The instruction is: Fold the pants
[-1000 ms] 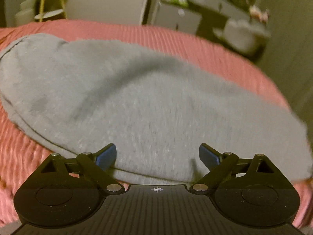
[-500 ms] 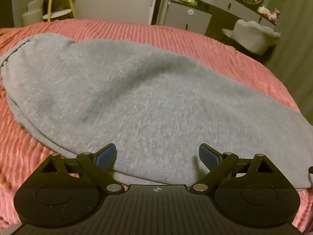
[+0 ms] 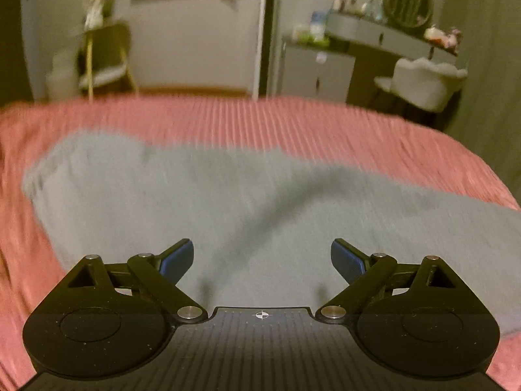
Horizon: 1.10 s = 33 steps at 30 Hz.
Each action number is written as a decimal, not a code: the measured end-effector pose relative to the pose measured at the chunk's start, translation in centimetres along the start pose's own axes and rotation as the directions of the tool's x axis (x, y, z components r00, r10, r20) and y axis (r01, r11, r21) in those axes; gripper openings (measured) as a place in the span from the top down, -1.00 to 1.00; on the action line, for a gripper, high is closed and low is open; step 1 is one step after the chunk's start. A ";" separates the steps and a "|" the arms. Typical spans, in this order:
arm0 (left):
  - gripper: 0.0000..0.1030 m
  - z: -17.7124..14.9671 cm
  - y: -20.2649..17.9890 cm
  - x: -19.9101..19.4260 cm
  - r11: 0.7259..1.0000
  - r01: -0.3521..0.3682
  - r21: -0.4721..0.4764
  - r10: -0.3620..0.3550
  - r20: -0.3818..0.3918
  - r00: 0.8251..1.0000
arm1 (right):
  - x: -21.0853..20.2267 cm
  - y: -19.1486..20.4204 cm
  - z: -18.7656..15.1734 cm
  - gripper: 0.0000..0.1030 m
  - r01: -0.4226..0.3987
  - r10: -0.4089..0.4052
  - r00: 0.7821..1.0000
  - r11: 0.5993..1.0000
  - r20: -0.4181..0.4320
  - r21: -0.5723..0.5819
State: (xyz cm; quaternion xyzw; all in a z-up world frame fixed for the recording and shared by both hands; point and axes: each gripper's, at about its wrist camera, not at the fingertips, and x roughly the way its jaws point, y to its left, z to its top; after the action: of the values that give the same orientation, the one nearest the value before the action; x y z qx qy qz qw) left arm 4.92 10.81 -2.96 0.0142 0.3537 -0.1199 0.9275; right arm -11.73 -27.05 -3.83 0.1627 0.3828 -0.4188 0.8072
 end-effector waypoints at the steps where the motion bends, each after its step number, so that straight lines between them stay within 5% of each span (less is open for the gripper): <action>1: -0.85 0.8 0.4 0.3 1.000 -0.006 0.016 0.006 0.013 1.000 | 0.4 0.6 -0.3 -0.81 -0.013 0.013 1.000 1.000 0.003 -0.013; 5: -0.85 5.9 2.7 2.6 0.999 -0.008 -0.041 0.008 0.021 1.000 | 2.2 1.3 -1.3 -0.89 -0.021 0.020 0.999 1.000 -0.040 -0.019; 11: -0.83 11.6 2.1 8.3 0.980 0.171 -0.105 -0.177 -0.046 0.983 | 0.7 2.6 -1.4 -0.89 -0.121 0.121 0.993 0.993 0.001 -0.008; 13: -0.69 12.1 0.9 11.4 0.980 0.185 -0.079 -0.194 -0.137 0.971 | 0.7 4.4 -1.3 -0.89 -0.128 0.128 0.992 0.991 -0.001 -0.045; 15: -0.29 11.9 0.1 14.2 0.985 0.167 -0.045 -0.173 -0.241 0.955 | 0.6 6.1 -1.4 -0.89 -0.123 0.127 0.992 0.985 0.024 -0.122; 17: -0.21 11.3 -0.2 16.2 0.988 0.150 -0.023 -0.150 -0.314 0.937 | 0.9 7.4 -1.7 -0.91 -0.124 0.134 0.990 0.972 0.039 -0.200; 20: -0.03 10.3 -0.2 17.4 0.990 0.139 -0.001 -0.132 -0.329 0.935 | 1.2 7.7 -2.2 -0.99 -0.131 0.152 0.986 0.956 0.062 -0.263; 23: 0.47 10.0 -0.4 18.3 0.990 0.140 -0.008 -0.134 -0.345 0.929 | 1.7 6.9 -2.2 -1.00 -0.164 0.187 0.980 0.954 0.073 -0.252; 26: 0.77 10.7 -0.4 19.1 0.993 0.122 -0.008 -0.117 -0.345 0.931 | 1.9 6.8 -2.3 -1.00 -0.167 0.192 0.978 0.956 0.081 -0.242; 33: 0.87 12.8 -0.3 18.2 0.996 0.079 -0.040 -0.086 -0.211 0.974 | 2.5 6.7 -2.1 -1.00 -0.182 0.208 0.975 0.952 0.081 -0.246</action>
State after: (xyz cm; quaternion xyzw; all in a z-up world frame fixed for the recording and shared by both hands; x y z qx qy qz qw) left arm 26.31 5.25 -5.35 -0.0023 0.4530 -0.1507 0.8787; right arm -6.47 -23.20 -7.52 0.0798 0.3685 -0.2963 0.8775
